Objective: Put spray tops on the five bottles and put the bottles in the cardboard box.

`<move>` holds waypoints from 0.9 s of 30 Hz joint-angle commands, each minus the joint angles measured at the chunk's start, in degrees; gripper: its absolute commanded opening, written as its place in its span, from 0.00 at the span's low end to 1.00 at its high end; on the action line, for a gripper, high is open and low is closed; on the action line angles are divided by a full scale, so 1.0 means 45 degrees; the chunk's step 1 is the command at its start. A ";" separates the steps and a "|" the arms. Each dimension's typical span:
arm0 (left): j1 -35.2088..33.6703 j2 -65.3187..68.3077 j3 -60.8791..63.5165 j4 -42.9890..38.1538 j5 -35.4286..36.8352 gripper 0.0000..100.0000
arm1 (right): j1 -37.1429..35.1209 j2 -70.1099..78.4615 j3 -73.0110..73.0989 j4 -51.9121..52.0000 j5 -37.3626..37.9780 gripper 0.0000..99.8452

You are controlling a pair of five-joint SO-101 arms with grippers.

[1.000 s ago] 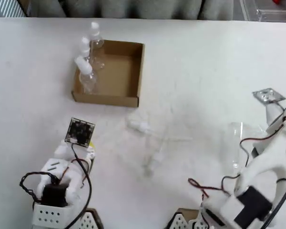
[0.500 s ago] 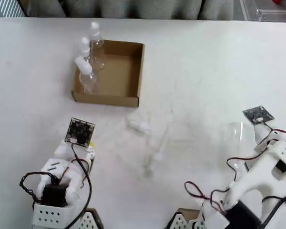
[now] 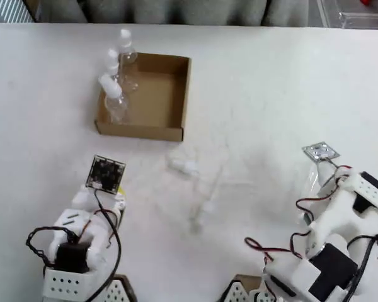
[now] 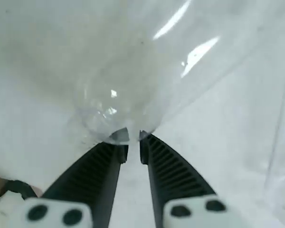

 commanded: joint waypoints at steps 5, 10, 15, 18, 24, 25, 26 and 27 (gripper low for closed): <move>0.0127 -0.0049 -0.0039 -0.0352 -0.0137 0.02 | -0.2706 -0.0186 0.0195 -0.0068 -0.2071 0.02; 0.0127 -0.0049 -0.0039 -0.0371 -0.0137 0.02 | -0.4405 -0.0186 0.0117 -0.0068 -0.3438 0.02; 0.0127 -0.0049 -0.0039 -0.0391 -0.0137 0.02 | -0.6125 -0.0107 -0.0430 -0.0147 -0.4806 0.02; 0.0127 -0.0049 -0.0039 -0.0391 -0.0137 0.02 | -0.6828 -0.0068 -0.1250 -0.0147 -0.5626 0.02; 0.0127 -0.0049 -0.0039 -0.0430 -0.0137 0.02 | -0.7609 -0.0068 -0.3165 -0.0147 -0.6017 0.02; 0.0127 -0.0049 -0.0039 -0.0430 -0.0137 0.02 | -0.7668 -0.0068 -0.3477 -0.0088 -0.5958 0.02; 0.0127 -0.0049 -0.0039 -0.0430 -0.0137 0.02 | -0.7668 -0.0068 -0.3770 -0.0029 -0.5958 0.02; 0.0127 -0.0049 -0.0039 -0.0430 -0.0137 0.02 | -0.7648 -0.0107 -0.4083 0.0147 -0.5841 0.02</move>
